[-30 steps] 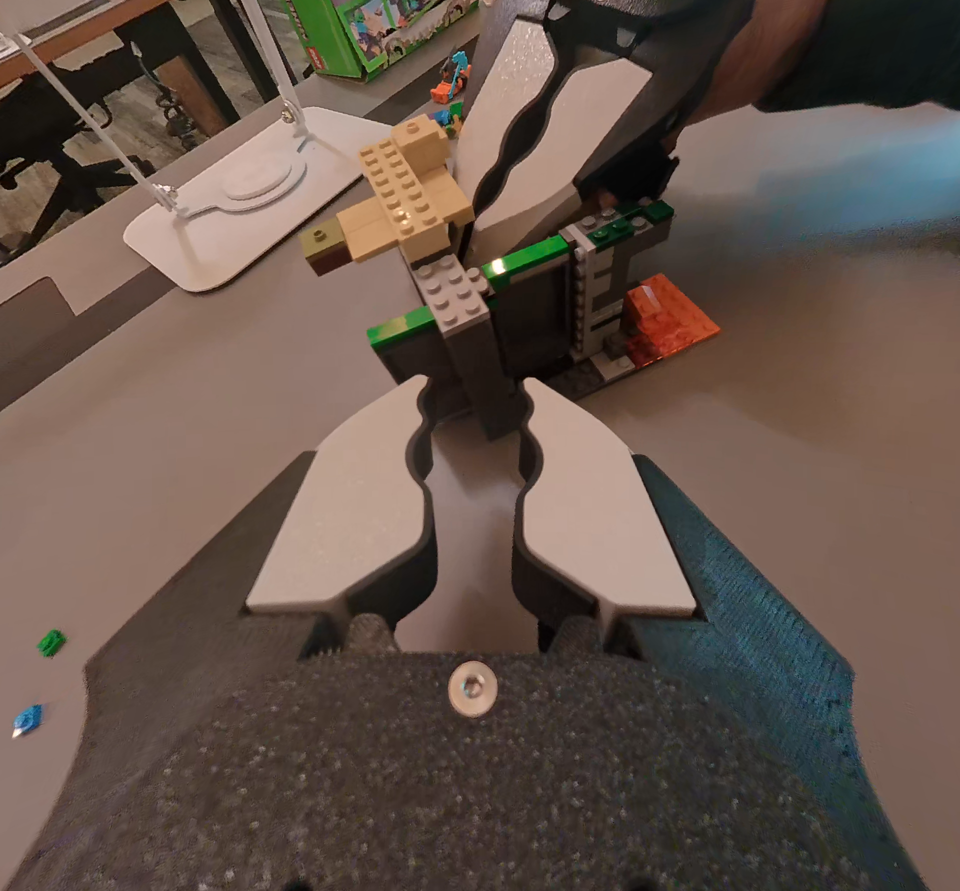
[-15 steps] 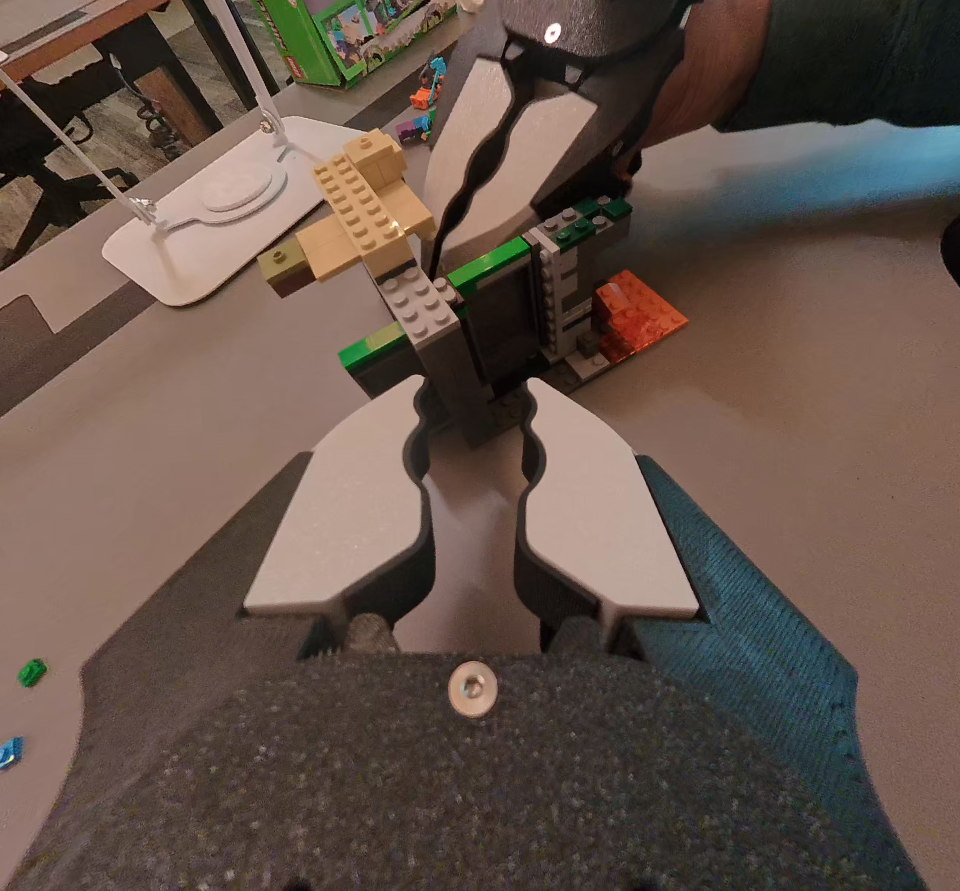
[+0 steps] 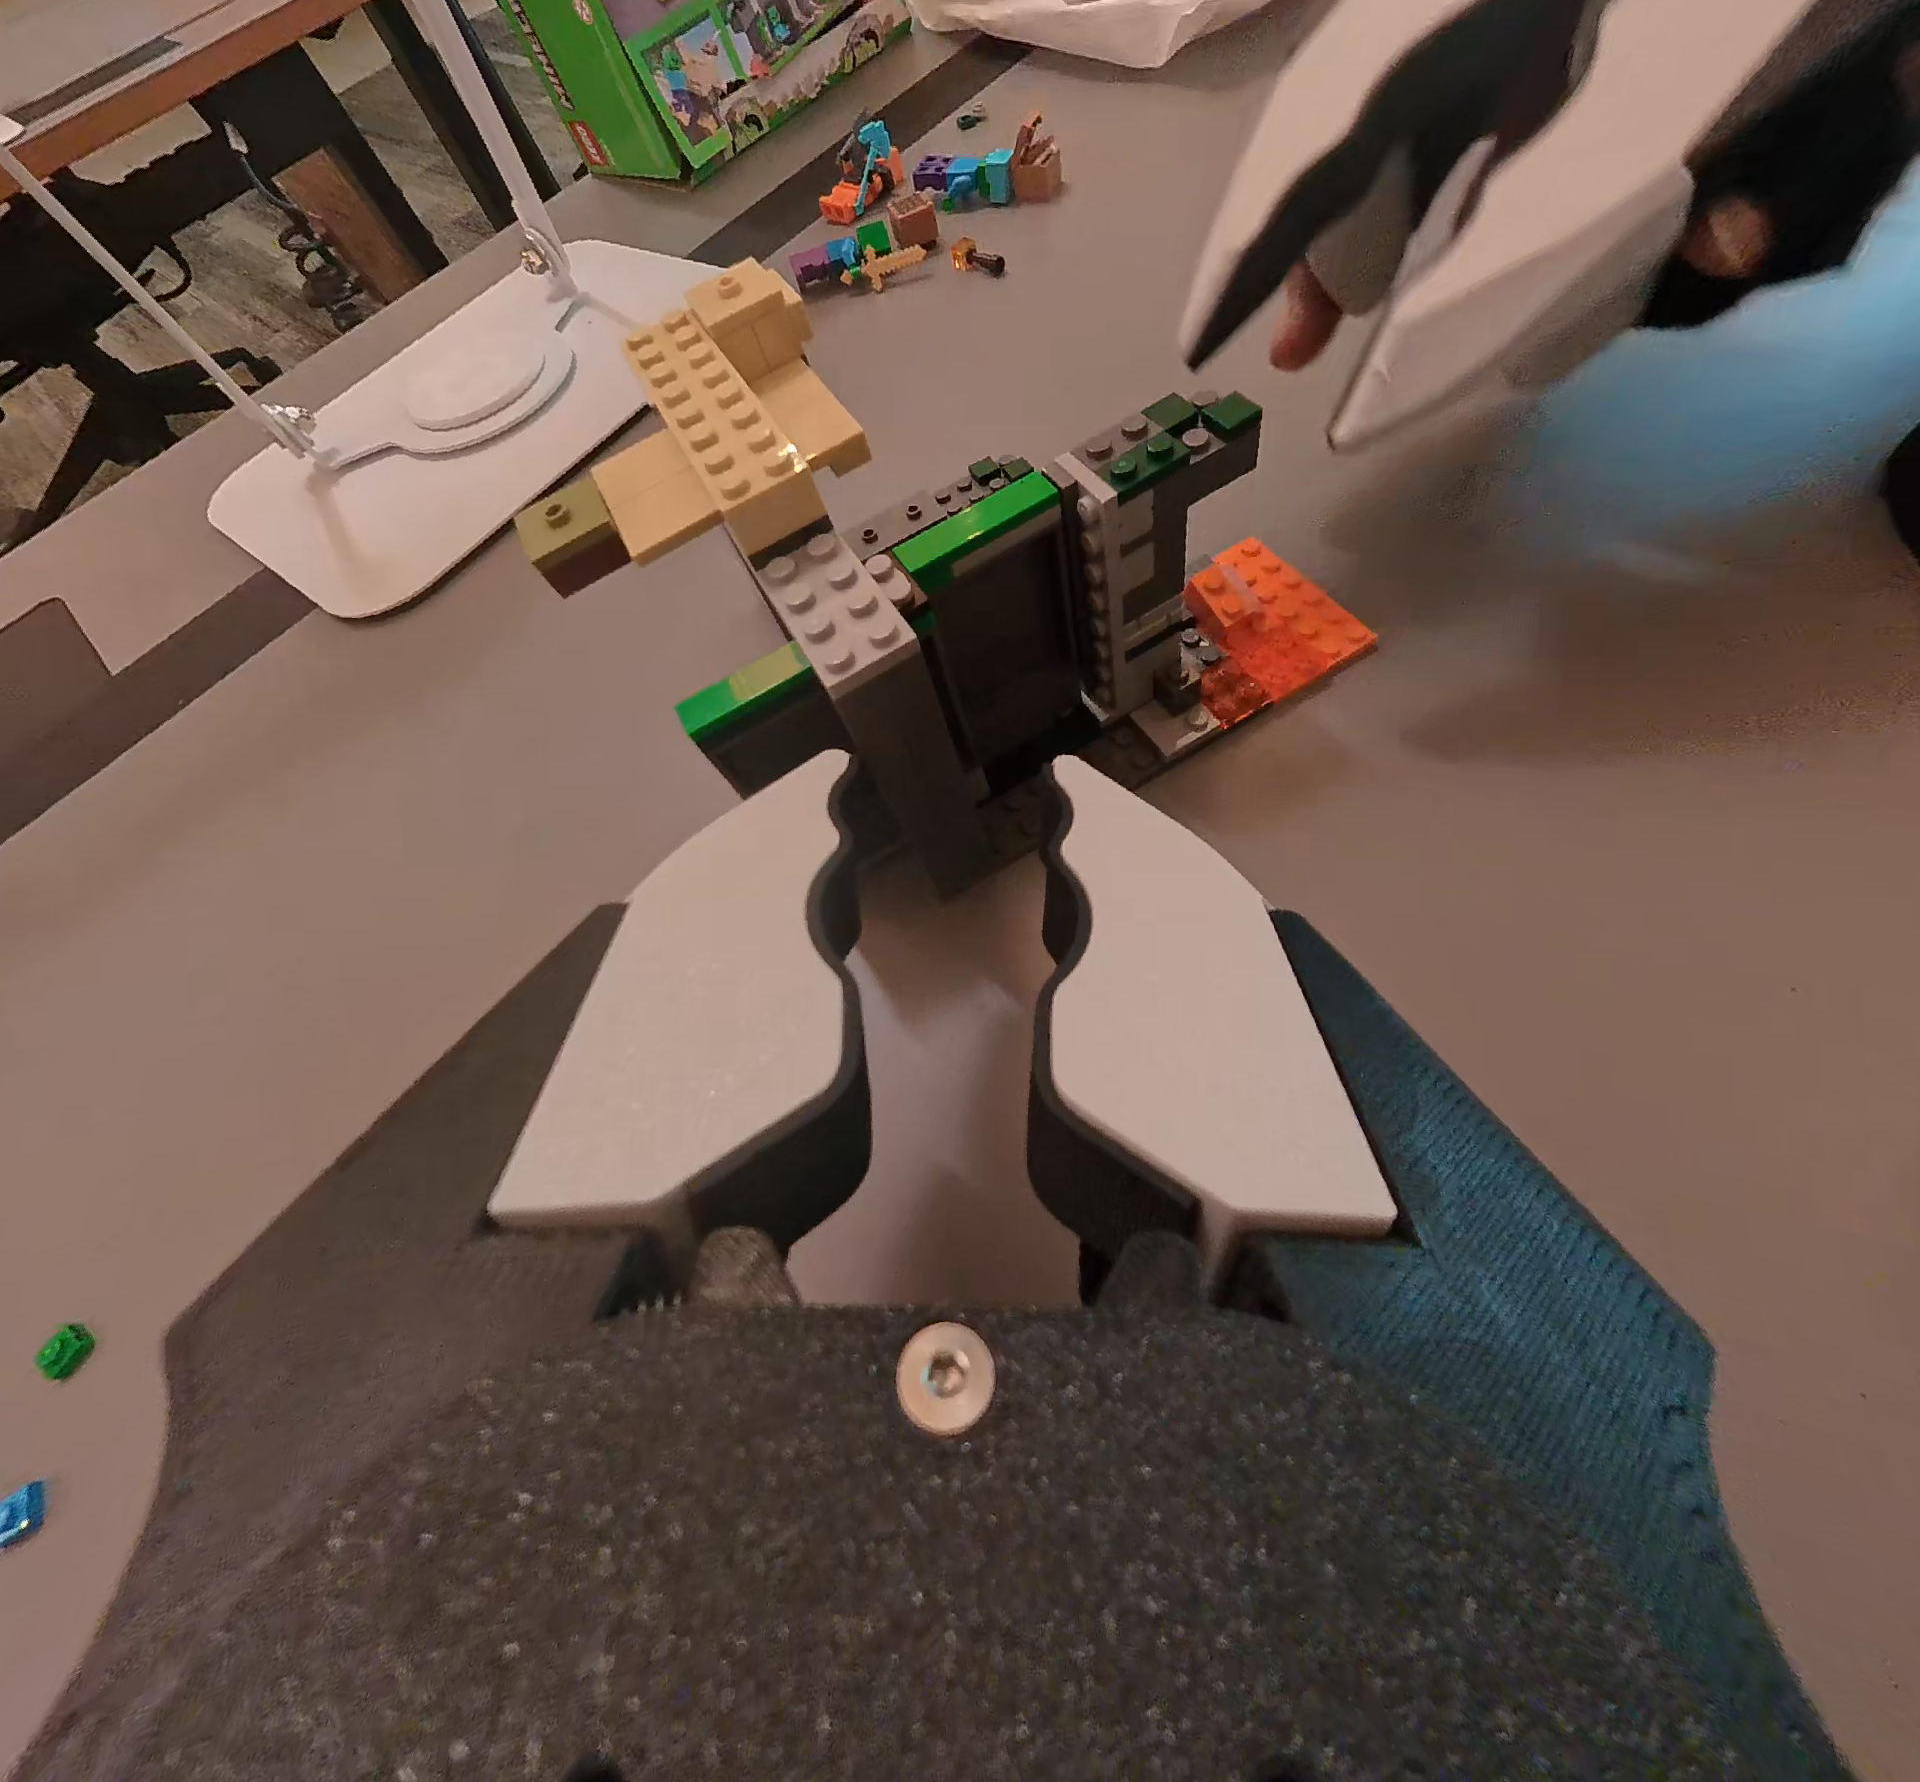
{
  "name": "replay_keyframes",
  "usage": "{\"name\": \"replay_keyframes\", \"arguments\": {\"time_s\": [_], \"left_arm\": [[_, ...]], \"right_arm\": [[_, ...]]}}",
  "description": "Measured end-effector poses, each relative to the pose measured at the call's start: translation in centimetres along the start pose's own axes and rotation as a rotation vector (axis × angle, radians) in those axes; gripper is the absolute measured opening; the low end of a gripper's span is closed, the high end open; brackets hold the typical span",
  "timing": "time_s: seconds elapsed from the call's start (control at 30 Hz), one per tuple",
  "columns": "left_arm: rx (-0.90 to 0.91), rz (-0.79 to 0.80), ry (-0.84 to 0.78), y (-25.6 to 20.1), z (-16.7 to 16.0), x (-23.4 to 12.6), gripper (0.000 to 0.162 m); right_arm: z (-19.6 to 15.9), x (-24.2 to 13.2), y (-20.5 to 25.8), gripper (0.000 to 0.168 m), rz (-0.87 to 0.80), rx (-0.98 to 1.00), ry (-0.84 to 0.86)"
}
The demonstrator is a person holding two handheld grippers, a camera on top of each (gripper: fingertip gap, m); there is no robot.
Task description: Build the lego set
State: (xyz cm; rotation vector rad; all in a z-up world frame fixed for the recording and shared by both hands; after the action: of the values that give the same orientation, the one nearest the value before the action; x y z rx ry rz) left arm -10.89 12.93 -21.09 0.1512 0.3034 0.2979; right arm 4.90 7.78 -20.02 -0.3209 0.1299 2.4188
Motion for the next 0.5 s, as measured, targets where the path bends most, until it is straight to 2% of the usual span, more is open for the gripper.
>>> {"name": "replay_keyframes", "arguments": {"time_s": [0.13,0.27,0.5], "left_arm": [[-0.002,0.001,0.003,0.0,-0.1,0.0,0.031],[0.006,0.005,0.006,0.0,-0.1,0.0,0.031],[0.008,0.005,0.01,-0.1,-0.2,0.1,0.03]], "right_arm": [[-2.1,0.8,1.7,0.036,-0.086,0.045,0.12],[-3.4,1.4,1.1,0.033,-0.188,-0.069,0.206],[-4.1,2.4,0.6,0.017,-0.15,-0.089,0.252]]}}
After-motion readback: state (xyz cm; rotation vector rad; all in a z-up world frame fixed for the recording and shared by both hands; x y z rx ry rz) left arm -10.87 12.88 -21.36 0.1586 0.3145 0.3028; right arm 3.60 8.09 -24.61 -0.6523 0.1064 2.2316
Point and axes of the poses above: each gripper's, where its closed fingertips meet, x out along the fingers, z out of its top, y = z × x across the jaws, the point moved 5 cm from there along -x, back along the fingers, and after that the axes turned 11 degrees about -y, right-handed, at the moved point
